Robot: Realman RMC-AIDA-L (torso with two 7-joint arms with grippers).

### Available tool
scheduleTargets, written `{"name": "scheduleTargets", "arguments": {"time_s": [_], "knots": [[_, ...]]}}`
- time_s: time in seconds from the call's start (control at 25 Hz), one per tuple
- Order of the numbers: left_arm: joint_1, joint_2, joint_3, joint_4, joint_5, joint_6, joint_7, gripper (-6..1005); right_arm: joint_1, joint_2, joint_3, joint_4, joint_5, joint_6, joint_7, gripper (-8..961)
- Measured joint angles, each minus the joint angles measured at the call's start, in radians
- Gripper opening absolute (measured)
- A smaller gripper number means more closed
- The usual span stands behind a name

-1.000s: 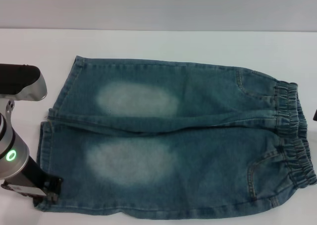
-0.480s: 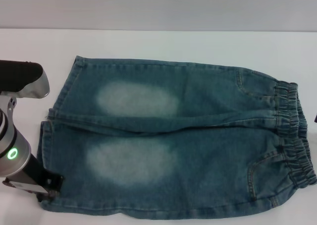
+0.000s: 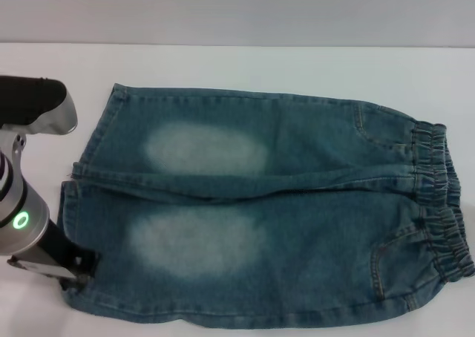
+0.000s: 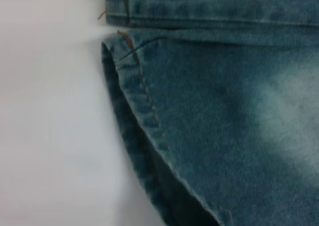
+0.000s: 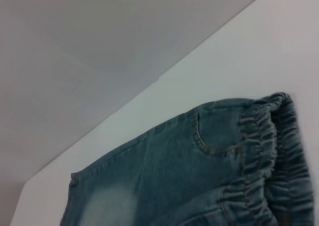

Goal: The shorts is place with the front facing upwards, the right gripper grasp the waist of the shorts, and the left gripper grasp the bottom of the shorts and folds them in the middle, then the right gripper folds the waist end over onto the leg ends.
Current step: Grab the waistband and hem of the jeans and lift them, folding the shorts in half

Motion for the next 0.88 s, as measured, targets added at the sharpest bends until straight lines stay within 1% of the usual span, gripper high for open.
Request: {"name": "scheduleTargets", "arguments": {"time_s": [0.32,0.64,0.88], "knots": [[-0.032,-0.001,-0.002,0.003,-0.001,-0.001,-0.004,2,-0.041,0.005,0.0,0.007,-0.02,0.011,0.011,725],[-0.038,0.0,-0.004,0.02,-0.003,-0.016,-0.004,4,-0.05,0.007,-0.01,0.01,-0.025,0.022,0.009,725],[-0.036,-0.001,-0.003,0.023,-0.003,-0.018,-0.008,5,-0.055,0.006,-0.007,0.011,-0.066,0.029,0.006,725]]}}
